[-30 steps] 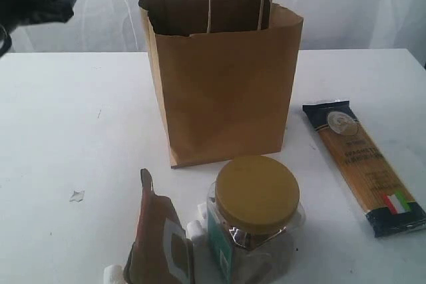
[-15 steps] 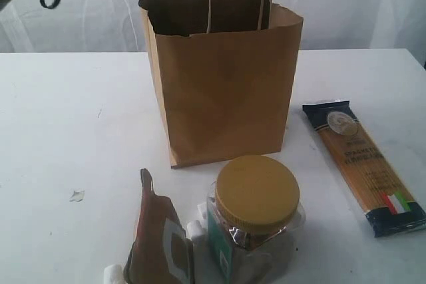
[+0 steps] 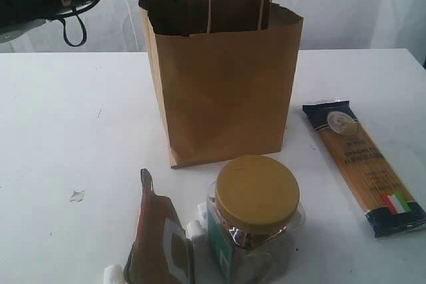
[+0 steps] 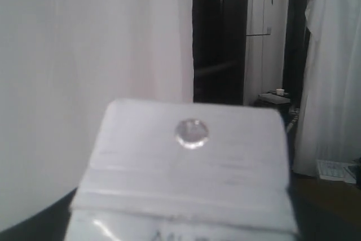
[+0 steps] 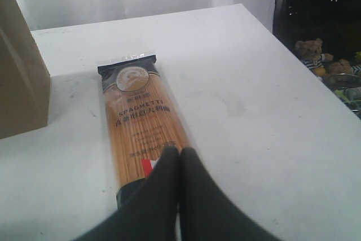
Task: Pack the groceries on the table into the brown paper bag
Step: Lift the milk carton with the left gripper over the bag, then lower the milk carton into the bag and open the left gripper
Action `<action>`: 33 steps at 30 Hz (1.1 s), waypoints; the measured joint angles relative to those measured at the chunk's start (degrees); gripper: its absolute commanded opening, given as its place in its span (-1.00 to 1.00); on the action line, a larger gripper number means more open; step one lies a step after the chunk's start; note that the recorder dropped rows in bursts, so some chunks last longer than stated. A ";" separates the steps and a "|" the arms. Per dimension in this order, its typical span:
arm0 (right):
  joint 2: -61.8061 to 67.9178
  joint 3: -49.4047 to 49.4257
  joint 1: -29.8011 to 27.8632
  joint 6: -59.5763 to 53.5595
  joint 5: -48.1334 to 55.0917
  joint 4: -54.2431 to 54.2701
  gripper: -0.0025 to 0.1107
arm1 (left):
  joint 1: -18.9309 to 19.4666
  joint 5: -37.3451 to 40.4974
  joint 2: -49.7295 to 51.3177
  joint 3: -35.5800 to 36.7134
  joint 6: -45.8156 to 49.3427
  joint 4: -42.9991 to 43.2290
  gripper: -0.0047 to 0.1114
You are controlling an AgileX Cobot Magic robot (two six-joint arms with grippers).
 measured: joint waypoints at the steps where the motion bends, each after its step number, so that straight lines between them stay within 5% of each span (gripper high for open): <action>1: 0.00 0.00 0.00 0.00 0.00 0.00 -0.96 | 0.00 0.00 0.00 0.00 -0.73 0.75 0.04; 9: 0.00 0.00 0.00 0.00 0.00 0.00 -0.96 | -2.07 2.29 0.13 -0.36 -4.44 6.84 0.55; 17: 0.00 0.00 0.00 0.00 0.00 0.00 -0.96 | -5.75 8.18 0.03 -0.36 -3.76 9.32 0.54; 33: 0.00 0.00 0.00 0.00 0.00 0.00 -0.96 | -4.37 5.70 -0.87 -0.36 3.81 4.55 0.54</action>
